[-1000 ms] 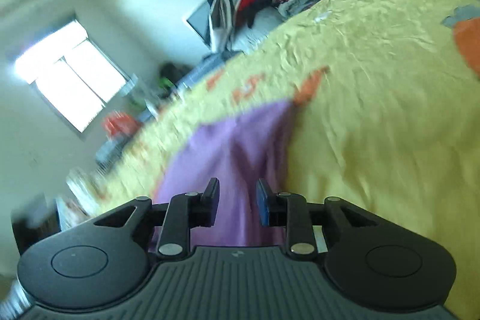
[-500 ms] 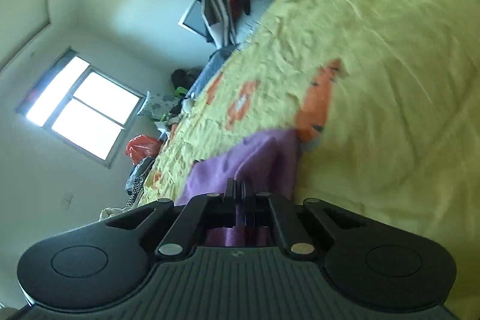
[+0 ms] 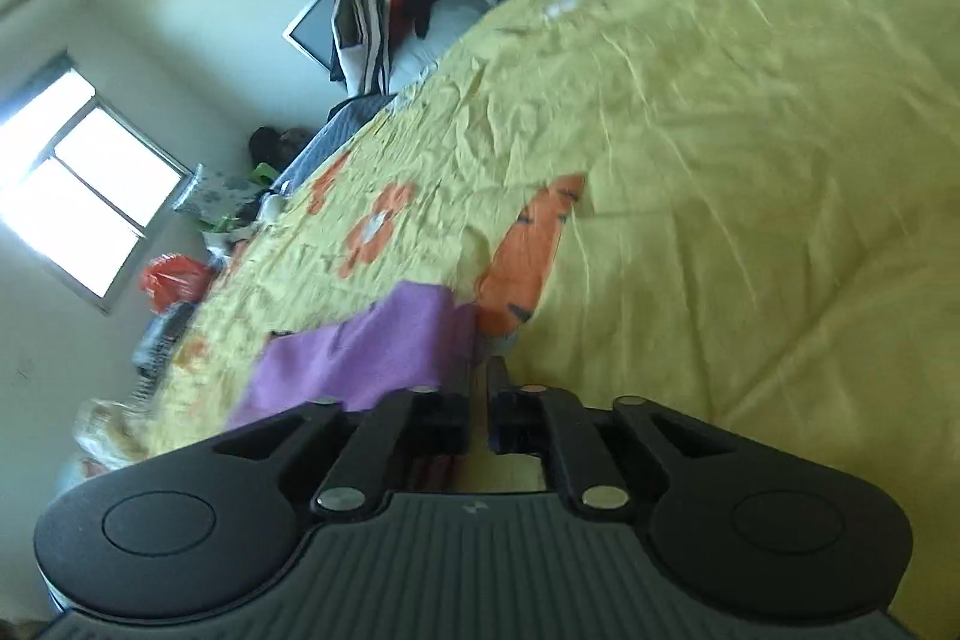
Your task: Fold small clothes
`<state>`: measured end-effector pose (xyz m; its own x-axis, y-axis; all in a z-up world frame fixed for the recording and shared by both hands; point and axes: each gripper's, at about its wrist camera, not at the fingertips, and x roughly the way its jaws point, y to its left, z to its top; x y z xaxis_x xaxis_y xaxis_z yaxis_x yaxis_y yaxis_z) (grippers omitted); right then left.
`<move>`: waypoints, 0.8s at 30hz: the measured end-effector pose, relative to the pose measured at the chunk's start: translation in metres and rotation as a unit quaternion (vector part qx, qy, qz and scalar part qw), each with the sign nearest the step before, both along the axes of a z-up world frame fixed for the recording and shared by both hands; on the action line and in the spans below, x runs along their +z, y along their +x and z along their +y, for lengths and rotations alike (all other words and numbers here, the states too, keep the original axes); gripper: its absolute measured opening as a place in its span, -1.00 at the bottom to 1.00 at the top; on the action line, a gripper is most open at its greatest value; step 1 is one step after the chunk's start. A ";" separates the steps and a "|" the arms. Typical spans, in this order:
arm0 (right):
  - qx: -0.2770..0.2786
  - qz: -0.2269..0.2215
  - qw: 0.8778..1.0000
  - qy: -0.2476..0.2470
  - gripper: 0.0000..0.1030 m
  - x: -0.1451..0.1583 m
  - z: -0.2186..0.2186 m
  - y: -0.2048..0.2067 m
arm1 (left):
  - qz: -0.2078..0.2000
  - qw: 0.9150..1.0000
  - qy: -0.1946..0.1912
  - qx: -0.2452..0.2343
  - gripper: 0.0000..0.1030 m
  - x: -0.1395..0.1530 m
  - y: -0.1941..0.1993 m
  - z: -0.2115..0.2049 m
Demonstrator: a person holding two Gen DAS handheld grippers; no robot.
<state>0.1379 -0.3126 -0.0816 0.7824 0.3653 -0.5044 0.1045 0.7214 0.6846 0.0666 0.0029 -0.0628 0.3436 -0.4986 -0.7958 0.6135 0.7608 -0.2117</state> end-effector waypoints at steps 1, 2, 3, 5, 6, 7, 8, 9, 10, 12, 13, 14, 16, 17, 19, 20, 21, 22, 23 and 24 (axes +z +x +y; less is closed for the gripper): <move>0.004 -0.014 1.000 -0.021 -0.51 0.012 0.002 -0.013 | 0.008 1.000 -0.013 0.009 1.00 0.005 0.002 0.008; 0.017 -0.026 0.999 -0.037 -0.23 0.023 0.008 -0.027 | 0.011 0.999 -0.023 0.019 1.00 0.009 0.005 0.015; 0.033 -0.038 0.998 -0.040 -0.21 0.031 0.015 -0.043 | 0.010 0.999 -0.026 0.033 1.00 0.012 0.008 0.022; 0.061 -0.045 0.996 -0.045 -0.20 0.039 0.031 -0.070 | 0.010 0.998 -0.026 0.061 1.00 0.014 0.018 0.033; 0.073 -0.041 0.995 -0.059 -0.01 0.041 0.041 -0.083 | 0.016 0.997 -0.029 0.070 1.00 0.012 0.023 0.037; 0.079 -0.039 0.993 -0.081 0.18 0.041 0.052 -0.095 | 0.023 0.996 -0.031 0.078 1.00 0.009 0.029 0.039; 0.082 -0.035 0.991 -0.100 0.66 0.041 0.061 -0.104 | 0.030 0.995 -0.032 0.088 1.00 0.007 0.033 0.040; 0.087 -0.030 0.988 -0.121 0.86 0.039 0.070 -0.111 | 0.029 0.995 -0.032 0.094 1.00 0.006 0.034 0.039; 0.092 -0.029 0.985 -0.145 0.86 0.037 0.079 -0.117 | 0.024 0.995 -0.028 0.096 1.00 0.006 0.034 0.036; 0.121 -0.033 0.980 -0.153 0.04 0.028 0.090 -0.123 | 0.013 0.995 -0.014 0.101 1.00 0.006 0.033 0.029; 0.127 -0.025 0.981 -0.147 -0.69 0.022 0.092 -0.122 | 0.009 0.995 -0.010 0.103 1.00 0.006 0.032 0.026; 0.116 -0.015 0.981 -0.158 -0.83 0.019 0.093 -0.120 | 0.008 0.994 -0.009 0.105 1.00 0.006 0.032 0.023; 0.112 -0.026 0.978 -0.172 -0.83 0.024 0.093 -0.120 | 0.008 0.994 -0.010 0.108 1.00 0.007 0.031 0.021; 0.108 -0.031 0.978 -0.178 -0.83 0.029 0.093 -0.121 | 0.008 0.994 -0.012 0.110 1.00 0.007 0.031 0.021; 0.104 -0.043 0.974 -0.197 -0.84 0.040 0.095 -0.124 | 0.011 0.993 -0.015 0.113 1.00 0.007 0.033 0.023; 0.099 -0.046 0.972 -0.207 -0.85 0.044 0.095 -0.126 | 0.012 0.994 -0.017 0.112 1.00 0.007 0.033 0.022; 0.098 -0.044 0.971 -0.214 -0.85 0.045 0.094 -0.125 | 0.012 0.994 -0.018 0.111 1.00 0.007 0.032 0.022; 0.096 -0.035 0.970 -0.221 -0.86 0.042 0.092 -0.123 | 0.011 0.994 -0.017 0.111 1.00 0.007 0.031 0.022; 0.085 -0.021 0.967 -0.241 -0.93 0.035 0.090 -0.121 | 0.011 0.994 -0.017 0.111 1.00 0.006 0.030 0.022; 0.078 -0.004 0.964 -0.253 -0.91 0.026 0.086 -0.117 | 0.010 0.994 -0.016 0.112 1.00 0.005 0.029 0.021</move>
